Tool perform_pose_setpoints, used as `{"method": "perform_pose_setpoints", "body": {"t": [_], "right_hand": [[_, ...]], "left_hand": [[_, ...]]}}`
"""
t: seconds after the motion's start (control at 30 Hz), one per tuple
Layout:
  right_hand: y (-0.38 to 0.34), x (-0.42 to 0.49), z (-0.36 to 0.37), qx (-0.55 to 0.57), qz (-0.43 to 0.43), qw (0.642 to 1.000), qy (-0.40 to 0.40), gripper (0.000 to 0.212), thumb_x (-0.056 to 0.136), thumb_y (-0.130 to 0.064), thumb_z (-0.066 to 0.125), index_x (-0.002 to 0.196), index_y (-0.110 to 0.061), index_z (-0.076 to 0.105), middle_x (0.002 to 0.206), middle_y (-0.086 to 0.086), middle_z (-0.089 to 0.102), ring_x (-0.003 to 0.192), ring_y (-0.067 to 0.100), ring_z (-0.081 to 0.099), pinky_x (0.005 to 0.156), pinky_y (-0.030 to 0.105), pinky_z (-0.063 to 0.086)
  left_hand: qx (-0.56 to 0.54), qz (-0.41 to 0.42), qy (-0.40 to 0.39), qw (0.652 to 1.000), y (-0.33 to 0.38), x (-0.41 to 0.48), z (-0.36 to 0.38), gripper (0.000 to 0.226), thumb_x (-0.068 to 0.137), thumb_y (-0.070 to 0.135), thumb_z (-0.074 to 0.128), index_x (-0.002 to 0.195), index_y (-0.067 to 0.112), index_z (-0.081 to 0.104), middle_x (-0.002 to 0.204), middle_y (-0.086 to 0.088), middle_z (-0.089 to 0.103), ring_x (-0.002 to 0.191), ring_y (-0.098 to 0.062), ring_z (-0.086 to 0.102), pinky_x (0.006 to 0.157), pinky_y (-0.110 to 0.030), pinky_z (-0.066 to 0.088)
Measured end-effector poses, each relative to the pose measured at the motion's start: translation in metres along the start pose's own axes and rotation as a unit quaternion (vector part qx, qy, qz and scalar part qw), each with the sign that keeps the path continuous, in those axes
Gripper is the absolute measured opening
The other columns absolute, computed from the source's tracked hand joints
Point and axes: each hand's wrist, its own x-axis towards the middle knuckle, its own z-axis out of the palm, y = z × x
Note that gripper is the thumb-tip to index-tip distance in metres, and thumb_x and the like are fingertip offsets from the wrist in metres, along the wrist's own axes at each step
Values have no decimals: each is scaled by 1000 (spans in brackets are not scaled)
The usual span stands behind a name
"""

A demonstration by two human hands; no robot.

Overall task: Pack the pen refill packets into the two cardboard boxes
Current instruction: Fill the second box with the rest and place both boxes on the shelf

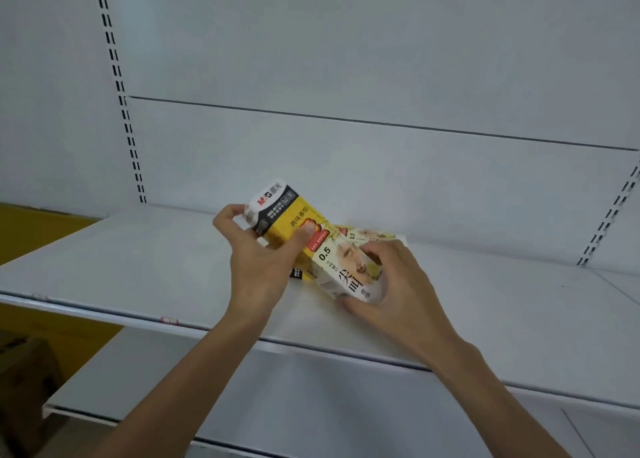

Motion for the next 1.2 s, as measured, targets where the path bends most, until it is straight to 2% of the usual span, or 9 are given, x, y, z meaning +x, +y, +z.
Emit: {"method": "perform_pose_setpoints", "body": {"t": [0.1,0.2,0.33,0.4,0.47,0.57,0.77,0.9,1.2], "right_hand": [[9,-6,-16,18,5,999,-34,62,66,-36,81,121,-21,57,120,-11,53,112,7,49,92,16,36],[16,-11,-25,44,14,998,-51,53,66,-25,83,115,-24,64,119,-18,45,119,5,43,101,16,31],[23,-9,-24,42,115,990,-76,95,66,-34,81,143,-32,26,147,-13,17,139,5,12,110,20,14],[22,-6,-30,72,170,976,-112,107,65,-34,82,147,-29,13,150,-13,18,139,4,15,112,23,17],[22,-1,-37,164,214,953,-140,92,70,-17,80,141,-26,22,120,-21,44,108,-16,45,85,2,33],[29,10,-40,210,255,923,-197,94,75,-2,73,145,-17,13,86,-32,43,60,-28,48,53,-4,37],[52,33,-28,261,275,897,-227,112,73,3,73,149,-24,-6,110,-18,58,99,1,59,82,17,46],[60,39,-14,314,298,881,-191,103,75,13,63,150,-23,1,103,-14,60,93,6,61,78,20,47],[72,52,3,407,319,847,-123,105,66,22,51,150,-22,6,103,-7,63,85,14,68,63,26,54]], "left_hand": [[96,26,11,995,-8,-5,-18,62,64,31,77,105,24,32,99,6,55,84,5,60,63,-8,47],[236,-4,-64,970,-18,3,-40,92,45,55,81,120,25,36,130,3,41,119,-6,39,90,-22,42],[263,-78,-215,937,-22,12,-44,116,55,20,84,142,29,9,151,2,20,133,-10,23,100,-26,31],[257,-96,-258,926,-21,20,-46,120,58,11,83,142,35,1,152,2,17,132,-8,23,98,-25,34],[258,-110,-293,914,-20,26,-47,121,59,10,83,141,40,-2,152,3,16,136,-8,20,104,-31,34],[263,-120,-323,901,-21,32,-41,119,63,8,81,141,43,-3,153,1,14,136,-9,21,103,-31,34],[238,-143,-342,898,-27,51,-19,117,68,-6,73,143,35,-5,142,7,29,100,-8,54,79,-21,46],[231,-164,-330,901,-31,59,-7,110,70,-10,69,145,25,-4,97,28,41,85,0,56,71,-17,47],[212,-177,-321,906,-43,64,-4,104,74,-11,64,145,26,-1,99,17,55,86,-10,60,75,-25,48]]}}
